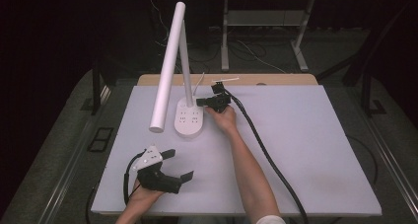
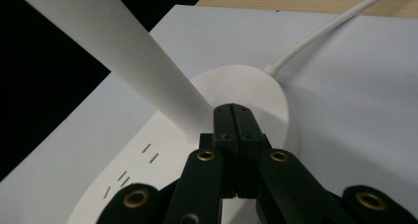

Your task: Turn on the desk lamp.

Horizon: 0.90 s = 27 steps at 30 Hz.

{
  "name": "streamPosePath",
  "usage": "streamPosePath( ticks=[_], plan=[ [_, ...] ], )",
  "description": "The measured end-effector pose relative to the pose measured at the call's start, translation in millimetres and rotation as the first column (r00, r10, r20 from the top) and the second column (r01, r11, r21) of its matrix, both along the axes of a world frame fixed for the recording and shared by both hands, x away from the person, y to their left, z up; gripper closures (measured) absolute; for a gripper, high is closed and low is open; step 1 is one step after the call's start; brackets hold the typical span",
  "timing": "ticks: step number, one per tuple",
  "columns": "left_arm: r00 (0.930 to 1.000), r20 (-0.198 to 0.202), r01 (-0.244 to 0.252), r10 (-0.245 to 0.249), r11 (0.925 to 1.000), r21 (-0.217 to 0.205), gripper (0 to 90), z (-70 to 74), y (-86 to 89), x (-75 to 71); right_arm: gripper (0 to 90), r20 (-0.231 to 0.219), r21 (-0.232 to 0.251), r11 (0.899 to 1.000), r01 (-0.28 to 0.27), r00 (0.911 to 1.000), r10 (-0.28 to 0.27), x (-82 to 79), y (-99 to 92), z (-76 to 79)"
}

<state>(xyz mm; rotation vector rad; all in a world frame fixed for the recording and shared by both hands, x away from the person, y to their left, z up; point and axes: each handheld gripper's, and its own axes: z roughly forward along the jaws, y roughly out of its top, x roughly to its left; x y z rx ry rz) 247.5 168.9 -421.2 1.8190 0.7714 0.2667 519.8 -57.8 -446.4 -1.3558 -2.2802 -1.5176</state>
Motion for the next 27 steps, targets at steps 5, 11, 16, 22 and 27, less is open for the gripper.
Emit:
streamPosePath(
  ticks=[5, 11, 16, 22, 27],
  plan=[
    [1.0000, -0.003, 0.001, -0.001, 1.0000, -0.002, 0.0, -0.1, -0.8, -0.2, 89.6, 0.002, 0.004, 1.000, -0.001, 1.0000, 0.001, 0.2, -0.7, -1.0],
    [1.0000, -0.003, 0.002, -0.002, 1.0000, -0.005, 0.0, 0.0, -1.2, 0.1, 89.8, -0.006, -0.034, 0.999, 0.008, 1.0000, -0.008, -2.4, 0.0, 0.6],
    [1.0000, -0.004, 0.009, -0.009, 1.0000, -0.002, 0.0, -0.4, -2.3, 0.6, 89.7, 0.000, -0.072, 0.997, -0.006, 1.0000, 0.006, -4.7, -0.3, 4.1],
    [0.9999, -0.006, 0.011, -0.011, 0.9999, -0.002, 0.0, -0.7, -2.4, 0.7, 89.6, 0.015, -0.080, 0.997, -0.013, 0.9998, 0.014, -6.7, 2.1, 7.1],
    [0.9999, -0.009, 0.007, -0.007, 1.0000, -0.006, 0.0, -0.8, -1.2, 1.3, 89.6, 0.051, -0.061, 0.998, -0.031, 0.9981, 0.034, -9.4, 0.1, 17.9]
  ],
)
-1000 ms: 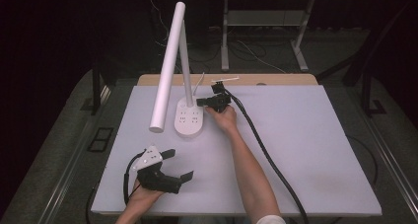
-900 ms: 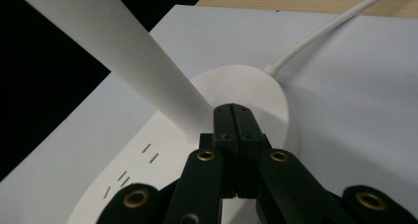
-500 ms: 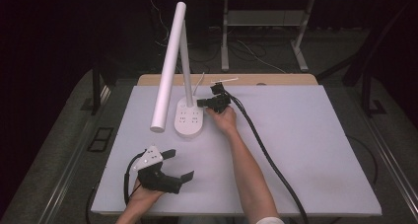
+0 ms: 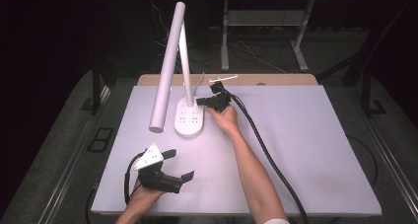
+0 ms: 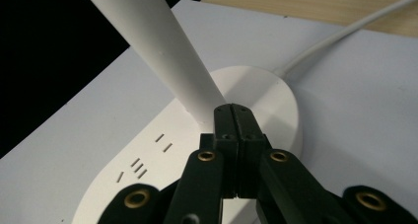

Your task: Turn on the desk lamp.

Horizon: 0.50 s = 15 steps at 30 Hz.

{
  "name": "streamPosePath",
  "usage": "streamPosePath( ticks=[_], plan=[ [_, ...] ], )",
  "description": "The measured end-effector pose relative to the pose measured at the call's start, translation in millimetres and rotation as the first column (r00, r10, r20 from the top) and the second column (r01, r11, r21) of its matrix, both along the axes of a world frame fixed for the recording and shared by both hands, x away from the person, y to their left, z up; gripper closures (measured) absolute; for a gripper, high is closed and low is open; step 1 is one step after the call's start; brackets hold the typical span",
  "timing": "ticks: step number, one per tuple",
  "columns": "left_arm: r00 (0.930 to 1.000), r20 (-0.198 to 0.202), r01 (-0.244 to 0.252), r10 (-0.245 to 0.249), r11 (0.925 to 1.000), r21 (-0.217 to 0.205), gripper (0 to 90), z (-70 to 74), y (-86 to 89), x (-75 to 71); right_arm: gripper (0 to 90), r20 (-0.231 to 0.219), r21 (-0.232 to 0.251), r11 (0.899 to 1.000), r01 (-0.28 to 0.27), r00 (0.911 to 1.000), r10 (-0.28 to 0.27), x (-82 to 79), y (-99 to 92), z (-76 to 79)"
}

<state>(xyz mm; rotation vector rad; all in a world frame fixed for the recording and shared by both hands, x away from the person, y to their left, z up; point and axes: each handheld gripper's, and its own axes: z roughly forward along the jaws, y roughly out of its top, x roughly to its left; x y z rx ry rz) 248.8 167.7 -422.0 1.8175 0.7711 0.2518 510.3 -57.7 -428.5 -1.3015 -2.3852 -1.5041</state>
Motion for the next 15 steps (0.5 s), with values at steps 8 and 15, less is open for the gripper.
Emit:
streamPosePath(
  ticks=[8, 15],
  plan=[
    [1.0000, 0.003, -0.004, 0.004, 1.0000, 0.000, 0.0, 0.3, -0.1, -0.8, 89.6, 0.041, -0.029, 0.999, -0.038, 0.9984, 0.039, -10.5, -8.2, 20.2],
    [1.0000, 0.004, -0.005, 0.005, 1.0000, 0.000, 0.0, 0.2, 0.7, -0.7, 89.5, 0.070, -0.055, 0.997, -0.056, 0.9957, 0.060, -23.5, -25.0, 34.1]
  ],
)
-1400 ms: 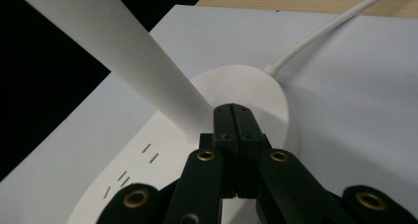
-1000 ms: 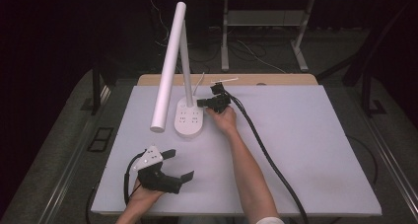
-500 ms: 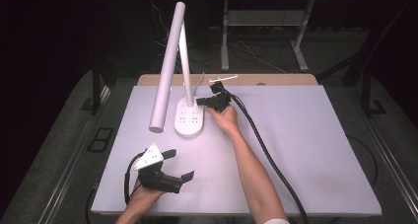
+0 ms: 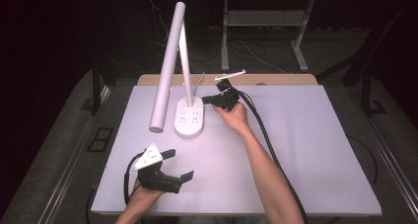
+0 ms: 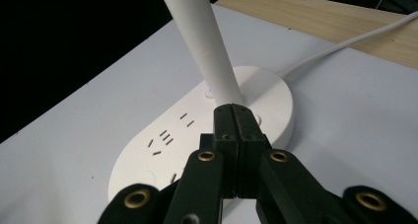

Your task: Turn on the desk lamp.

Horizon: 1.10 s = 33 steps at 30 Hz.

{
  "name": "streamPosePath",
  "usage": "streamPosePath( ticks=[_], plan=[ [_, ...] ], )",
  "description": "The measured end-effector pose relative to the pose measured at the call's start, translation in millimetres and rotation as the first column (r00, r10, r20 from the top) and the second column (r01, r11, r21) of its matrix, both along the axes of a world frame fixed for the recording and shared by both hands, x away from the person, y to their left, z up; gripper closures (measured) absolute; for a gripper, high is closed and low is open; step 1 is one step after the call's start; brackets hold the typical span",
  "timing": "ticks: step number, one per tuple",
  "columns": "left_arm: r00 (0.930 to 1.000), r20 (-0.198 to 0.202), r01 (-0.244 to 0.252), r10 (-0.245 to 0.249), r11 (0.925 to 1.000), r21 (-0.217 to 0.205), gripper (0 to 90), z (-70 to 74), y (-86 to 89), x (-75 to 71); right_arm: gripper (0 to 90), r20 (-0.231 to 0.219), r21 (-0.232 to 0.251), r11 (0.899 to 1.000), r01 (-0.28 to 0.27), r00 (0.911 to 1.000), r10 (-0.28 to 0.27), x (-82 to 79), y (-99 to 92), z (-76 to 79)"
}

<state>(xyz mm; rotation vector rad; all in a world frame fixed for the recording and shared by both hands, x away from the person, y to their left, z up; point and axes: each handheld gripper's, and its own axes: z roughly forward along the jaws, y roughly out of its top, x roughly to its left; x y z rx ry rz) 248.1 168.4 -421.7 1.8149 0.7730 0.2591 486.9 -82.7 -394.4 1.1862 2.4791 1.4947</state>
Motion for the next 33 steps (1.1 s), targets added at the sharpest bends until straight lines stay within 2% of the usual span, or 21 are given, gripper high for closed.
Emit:
streamPosePath(
  ticks=[8, 14, 19, 24, 25, 26, 27, 28, 29, 30, 33],
  plan=[
    [1.0000, 0.003, 0.003, -0.003, 0.9999, 0.012, 0.0, -0.5, -1.1, 0.7, 89.4, 0.022, -0.013, 1.000, -0.014, 0.9997, 0.014, -17.4, -19.4, 12.5],
    [1.0000, 0.004, 0.003, -0.003, 0.9999, 0.014, 0.0, -0.8, -1.5, 0.6, 70.1, 0.053, -0.016, 1.000, -0.013, 0.9985, 0.014, -35.2, -41.0, 23.9],
    [1.0000, 0.002, 0.005, -0.005, 0.9998, 0.018, 0.0, -1.1, -2.0, 0.9, 46.5, 0.064, -0.027, 1.000, -0.011, 0.9979, 0.012, -51.2, -56.8, 30.4],
    [1.0000, 0.002, 0.008, -0.008, 0.9997, 0.023, 0.0, -1.4, -3.1, 0.5, 22.5, 0.047, -0.023, 1.000, 0.020, 0.9987, -0.019, -67.8, -74.8, 35.0],
    [1.0000, 0.001, 0.009, -0.009, 0.9997, 0.024, 0.0, -1.4, -3.3, 0.4, 22.5, 0.047, -0.023, 1.000, 0.020, 0.9987, -0.019, -67.8, -74.8, 35.0],
    [1.0000, 0.001, 0.008, -0.008, 0.9997, 0.023, 0.0, -1.4, -3.4, 0.2, 13.2, 0.052, -0.021, 0.999, 0.031, 0.9982, -0.030, -75.8, -81.7, 36.2],
    [1.0000, 0.001, 0.008, -0.008, 0.9997, 0.023, 0.0, -1.4, -3.4, 0.2, 13.2, 0.052, -0.021, 0.999, 0.031, 0.9982, -0.030, -75.8, -81.7, 36.2],
    [1.0000, 0.002, 0.008, -0.008, 0.9997, 0.022, 0.0, -1.4, -3.3, 0.1, 9.8, 0.069, -0.016, 0.999, 0.034, 0.9970, -0.033, -85.5, -88.5, 37.2],
    [1.0000, 0.001, 0.007, -0.007, 0.9997, 0.022, 0.0, -1.4, -3.4, 0.1, 3.0, 0.069, -0.008, 1.000, 0.030, 0.9972, -0.030, -89.9, -91.9, 37.3],
    [1.0000, -0.001, 0.007, -0.007, 0.9998, 0.021, 0.0, -1.4, -3.5, -0.1, 0.3, 0.062, -0.015, 0.999, 0.035, 0.9975, -0.034, -94.0, -94.6, 36.7],
    [0.9999, -0.001, 0.014, -0.014, 0.9996, 0.025, 0.0, -1.8, -4.3, 0.0, 0.1, 0.063, -0.023, 0.999, 0.039, 0.9973, -0.037, -102.9, -100.8, 35.6]
  ],
)
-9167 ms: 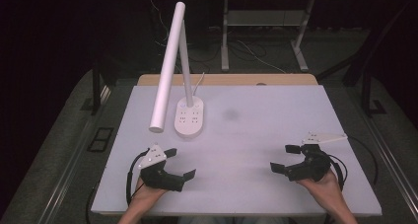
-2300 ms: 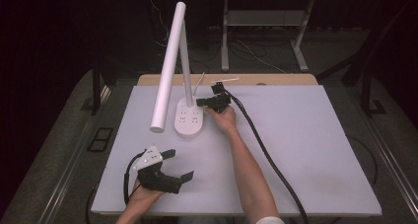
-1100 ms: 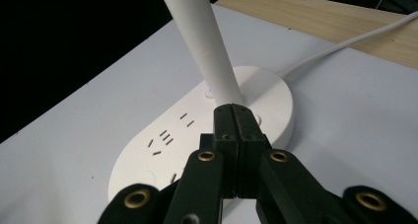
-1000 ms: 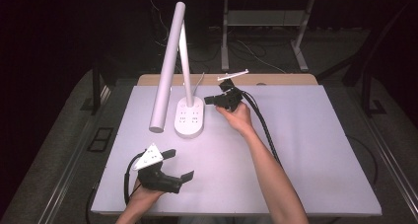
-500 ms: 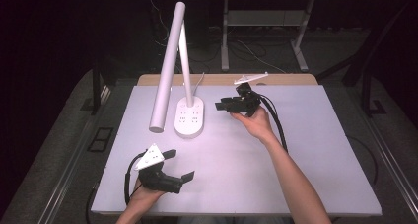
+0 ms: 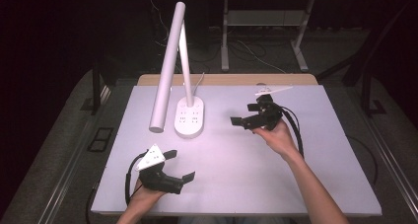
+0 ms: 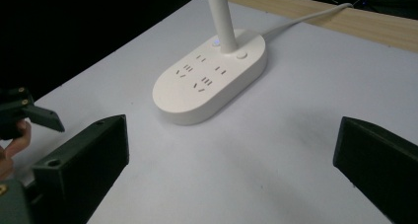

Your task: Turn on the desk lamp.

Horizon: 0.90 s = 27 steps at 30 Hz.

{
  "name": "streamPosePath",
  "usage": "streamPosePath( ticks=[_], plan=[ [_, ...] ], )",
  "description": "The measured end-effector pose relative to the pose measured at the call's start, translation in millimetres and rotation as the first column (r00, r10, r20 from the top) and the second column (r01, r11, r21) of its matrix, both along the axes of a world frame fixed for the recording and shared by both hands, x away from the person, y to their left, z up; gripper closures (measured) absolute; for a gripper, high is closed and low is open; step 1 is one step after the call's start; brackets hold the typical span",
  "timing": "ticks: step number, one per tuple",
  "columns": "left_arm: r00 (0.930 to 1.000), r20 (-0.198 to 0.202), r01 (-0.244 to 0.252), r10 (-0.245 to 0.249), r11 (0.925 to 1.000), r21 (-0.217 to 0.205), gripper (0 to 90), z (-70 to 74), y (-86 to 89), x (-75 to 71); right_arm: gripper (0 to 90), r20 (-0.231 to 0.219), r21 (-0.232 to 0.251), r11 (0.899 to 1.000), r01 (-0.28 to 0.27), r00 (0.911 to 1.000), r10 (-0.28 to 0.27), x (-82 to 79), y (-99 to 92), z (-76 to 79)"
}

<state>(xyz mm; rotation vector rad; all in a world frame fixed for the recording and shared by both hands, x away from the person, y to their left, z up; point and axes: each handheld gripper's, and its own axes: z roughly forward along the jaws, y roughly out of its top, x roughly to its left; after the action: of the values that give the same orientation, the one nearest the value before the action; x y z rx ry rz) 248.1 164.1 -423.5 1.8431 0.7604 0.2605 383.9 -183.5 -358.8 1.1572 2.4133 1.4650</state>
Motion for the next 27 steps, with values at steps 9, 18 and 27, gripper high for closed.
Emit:
streamPosePath(
  ticks=[9, 18, 27],
  plan=[
    [0.9999, -0.002, 0.015, -0.015, 0.9999, 0.008, 0.0, -0.8, -4.1, -0.8, 0.2, 0.021, 0.036, 0.999, 0.034, 0.9992, -0.035, -41.8, -37.3, -2.6],
    [0.9999, 0.000, 0.010, -0.010, 0.9999, 0.010, 0.0, -0.1, -1.9, -1.8, 0.2, 0.010, 0.038, 0.997, 0.069, 0.9975, -0.070, -71.1, -62.0, -11.2],
    [1.0000, 0.000, -0.003, 0.003, 1.0000, 0.004, 0.0, 0.5, -0.7, -2.8, 0.2, 0.002, 0.049, 0.991, 0.124, 0.9922, -0.125, -104.2, -90.6, -24.7]
  ],
)
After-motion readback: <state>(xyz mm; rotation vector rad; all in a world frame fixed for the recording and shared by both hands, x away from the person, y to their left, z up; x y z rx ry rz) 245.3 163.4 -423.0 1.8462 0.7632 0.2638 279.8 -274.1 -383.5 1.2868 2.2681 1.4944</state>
